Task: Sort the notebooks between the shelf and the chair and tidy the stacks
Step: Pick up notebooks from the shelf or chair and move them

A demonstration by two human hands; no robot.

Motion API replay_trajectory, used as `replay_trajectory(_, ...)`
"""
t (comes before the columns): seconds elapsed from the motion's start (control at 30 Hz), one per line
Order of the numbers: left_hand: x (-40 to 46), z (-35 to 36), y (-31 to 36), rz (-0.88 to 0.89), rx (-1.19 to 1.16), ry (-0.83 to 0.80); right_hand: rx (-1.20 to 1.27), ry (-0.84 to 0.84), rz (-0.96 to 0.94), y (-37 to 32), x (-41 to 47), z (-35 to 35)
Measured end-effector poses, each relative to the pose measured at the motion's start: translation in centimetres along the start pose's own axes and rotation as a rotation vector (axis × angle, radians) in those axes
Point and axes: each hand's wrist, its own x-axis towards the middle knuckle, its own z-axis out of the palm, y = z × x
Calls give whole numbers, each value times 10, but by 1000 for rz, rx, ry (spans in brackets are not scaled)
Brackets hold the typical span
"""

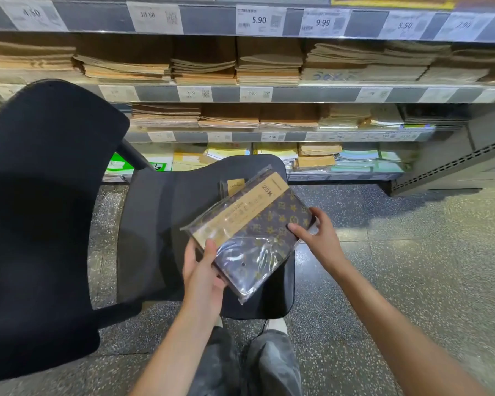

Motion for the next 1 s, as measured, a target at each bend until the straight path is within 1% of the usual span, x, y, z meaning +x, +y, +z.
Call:
replay_trajectory(0.07,8,-6,-14,-91,-70,29,37,21,45,3,2,1)
replay_trajectory(0.17,15,-12,-34,-211,-140,55,47,44,60,8,5,5)
replay_trajectory(0.23,17,-15,-47,-254,-95,39,73,56,66,9,8,5)
replay_trajectory(0.3,16,-19,-56,-230,-17,17,40,70,28,11,13,6)
replay_trajectory(0.43,21,-23,-54,-151,137,36,-27,40,-21,9,27,9)
replay_trajectory(0.57,30,-23,-54,-184,301,-13,-58,14,-85,-7,52,9)
replay_trajectory(0.67,39,-21,-61,-275,400,-17,-159,-20,-169,-22,77,15)
replay_trajectory(0.8,46,-8,-73,-378,505,-58,-375,-146,-231,-28,103,26)
replay_trajectory(0.9,50,0,-75,-372,603,-54,-617,-245,-332,-18,110,27)
replay_trajectory(1.0,51,3,-75,-348,663,-59,-683,-294,-330,-15,112,22)
